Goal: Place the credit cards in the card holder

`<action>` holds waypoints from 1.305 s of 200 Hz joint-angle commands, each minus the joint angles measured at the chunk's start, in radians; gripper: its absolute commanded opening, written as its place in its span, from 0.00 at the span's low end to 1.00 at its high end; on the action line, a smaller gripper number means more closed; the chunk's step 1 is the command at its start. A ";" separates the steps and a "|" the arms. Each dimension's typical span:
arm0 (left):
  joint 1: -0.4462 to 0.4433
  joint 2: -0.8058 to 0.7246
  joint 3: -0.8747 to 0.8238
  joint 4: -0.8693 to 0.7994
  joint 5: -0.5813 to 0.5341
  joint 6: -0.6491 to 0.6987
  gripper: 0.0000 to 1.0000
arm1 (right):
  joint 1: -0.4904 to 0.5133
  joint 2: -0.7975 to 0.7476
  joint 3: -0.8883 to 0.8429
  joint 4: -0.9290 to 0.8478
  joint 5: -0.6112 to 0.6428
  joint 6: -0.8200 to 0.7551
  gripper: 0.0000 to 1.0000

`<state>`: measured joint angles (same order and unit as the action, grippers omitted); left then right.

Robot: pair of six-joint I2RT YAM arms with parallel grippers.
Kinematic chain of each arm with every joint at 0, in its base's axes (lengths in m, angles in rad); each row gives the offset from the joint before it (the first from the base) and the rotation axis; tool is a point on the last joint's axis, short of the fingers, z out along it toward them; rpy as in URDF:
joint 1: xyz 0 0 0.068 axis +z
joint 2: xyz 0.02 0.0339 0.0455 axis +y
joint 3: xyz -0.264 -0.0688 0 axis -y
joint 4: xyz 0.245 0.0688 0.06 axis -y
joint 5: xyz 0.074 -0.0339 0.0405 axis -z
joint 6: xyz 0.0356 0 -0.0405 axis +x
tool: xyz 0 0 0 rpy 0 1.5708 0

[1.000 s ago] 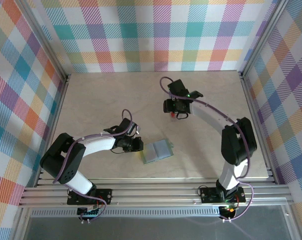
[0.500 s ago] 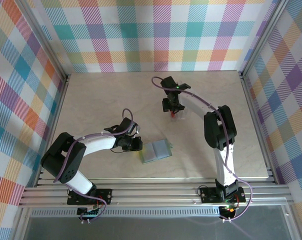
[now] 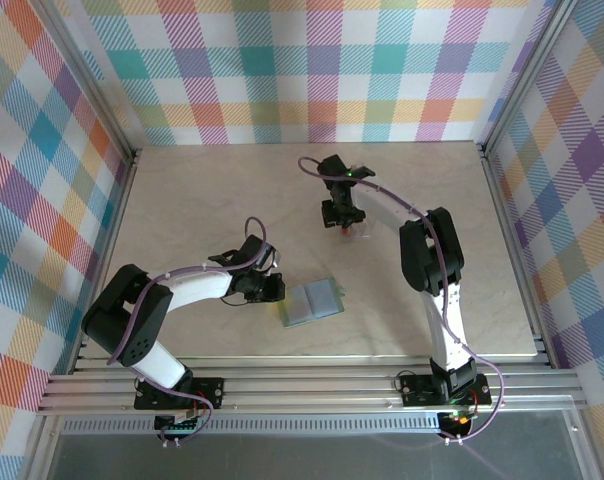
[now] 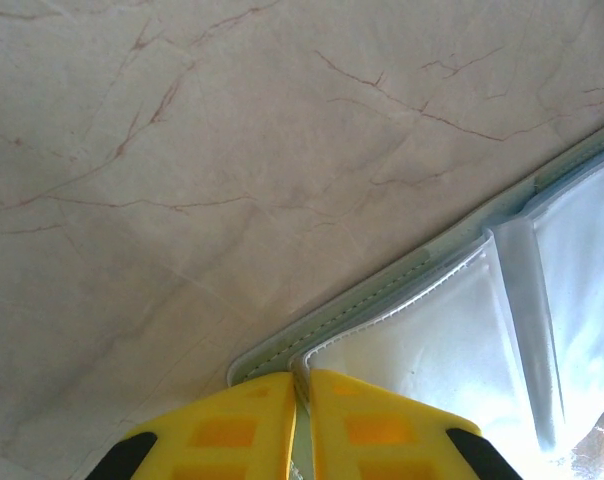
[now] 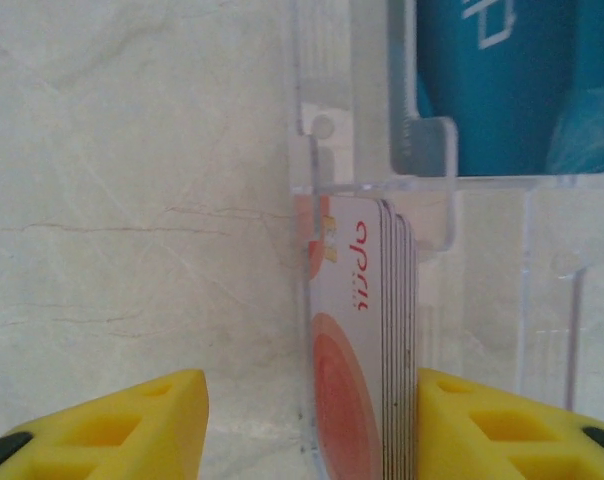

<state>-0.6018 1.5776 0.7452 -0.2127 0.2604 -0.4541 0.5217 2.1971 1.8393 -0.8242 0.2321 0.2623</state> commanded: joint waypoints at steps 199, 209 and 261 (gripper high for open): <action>-0.006 0.039 0.007 -0.022 -0.018 0.018 0.12 | -0.103 -0.038 0.027 -0.002 -0.373 -0.005 0.31; -0.006 0.041 0.007 -0.022 -0.018 0.017 0.12 | -0.104 -0.041 0.022 -0.001 -0.375 -0.004 0.31; -0.006 0.044 0.008 -0.022 -0.018 0.018 0.12 | -0.114 -0.052 0.020 0.003 -0.383 -0.005 0.24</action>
<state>-0.6018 1.5829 0.7509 -0.2195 0.2600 -0.4515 0.4168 2.1925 1.8515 -0.8169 -0.1173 0.2527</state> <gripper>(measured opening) 0.122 0.256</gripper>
